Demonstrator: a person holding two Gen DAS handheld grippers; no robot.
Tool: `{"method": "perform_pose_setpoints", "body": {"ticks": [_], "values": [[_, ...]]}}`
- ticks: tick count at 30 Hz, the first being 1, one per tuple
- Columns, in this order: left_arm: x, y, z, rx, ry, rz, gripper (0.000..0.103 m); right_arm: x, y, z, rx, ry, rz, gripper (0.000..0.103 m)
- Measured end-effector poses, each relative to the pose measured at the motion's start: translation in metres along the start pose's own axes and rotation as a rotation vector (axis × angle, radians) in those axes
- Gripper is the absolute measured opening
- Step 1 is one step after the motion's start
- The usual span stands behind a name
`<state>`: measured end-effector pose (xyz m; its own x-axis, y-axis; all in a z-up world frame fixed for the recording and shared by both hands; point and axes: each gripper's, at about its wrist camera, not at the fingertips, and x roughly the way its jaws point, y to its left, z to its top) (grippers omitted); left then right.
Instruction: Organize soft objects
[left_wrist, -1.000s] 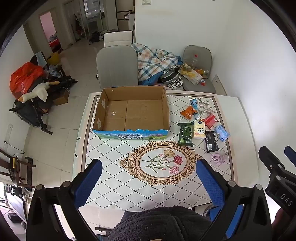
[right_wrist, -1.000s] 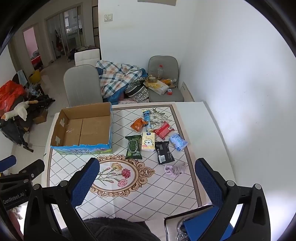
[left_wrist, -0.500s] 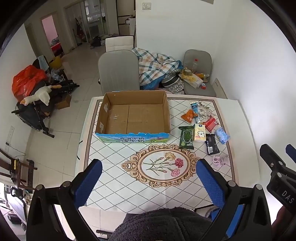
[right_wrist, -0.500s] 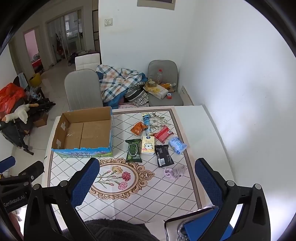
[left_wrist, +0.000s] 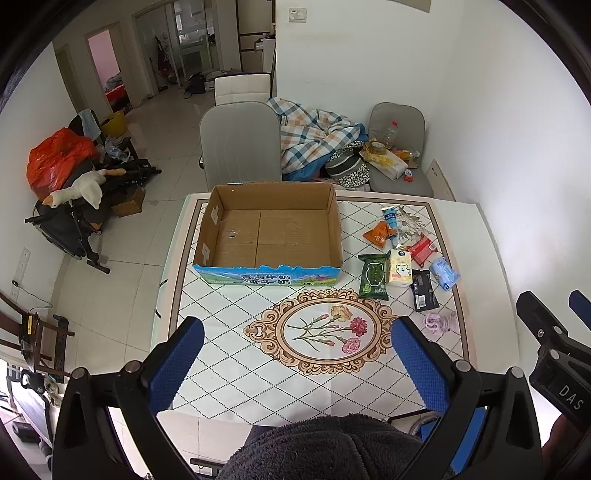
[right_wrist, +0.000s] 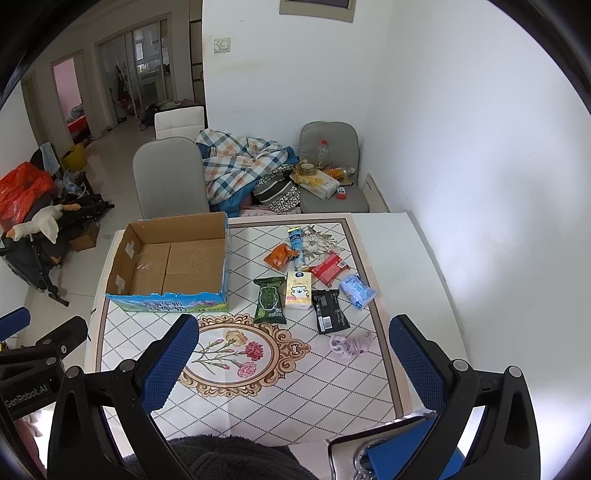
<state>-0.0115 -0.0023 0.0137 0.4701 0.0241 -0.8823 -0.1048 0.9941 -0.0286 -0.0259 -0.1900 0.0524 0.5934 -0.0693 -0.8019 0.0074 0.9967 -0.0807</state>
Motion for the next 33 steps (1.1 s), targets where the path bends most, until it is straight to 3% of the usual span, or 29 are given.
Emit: {"method": "perform_pose_setpoints", "body": {"ticks": [33], "values": [[-0.0052, 0.0046, -0.0085, -0.023, -0.011, 0.008, 0.103, -0.0015, 0.0003, -0.0017, -0.01, -0.016, 0.003, 0.103]]}}
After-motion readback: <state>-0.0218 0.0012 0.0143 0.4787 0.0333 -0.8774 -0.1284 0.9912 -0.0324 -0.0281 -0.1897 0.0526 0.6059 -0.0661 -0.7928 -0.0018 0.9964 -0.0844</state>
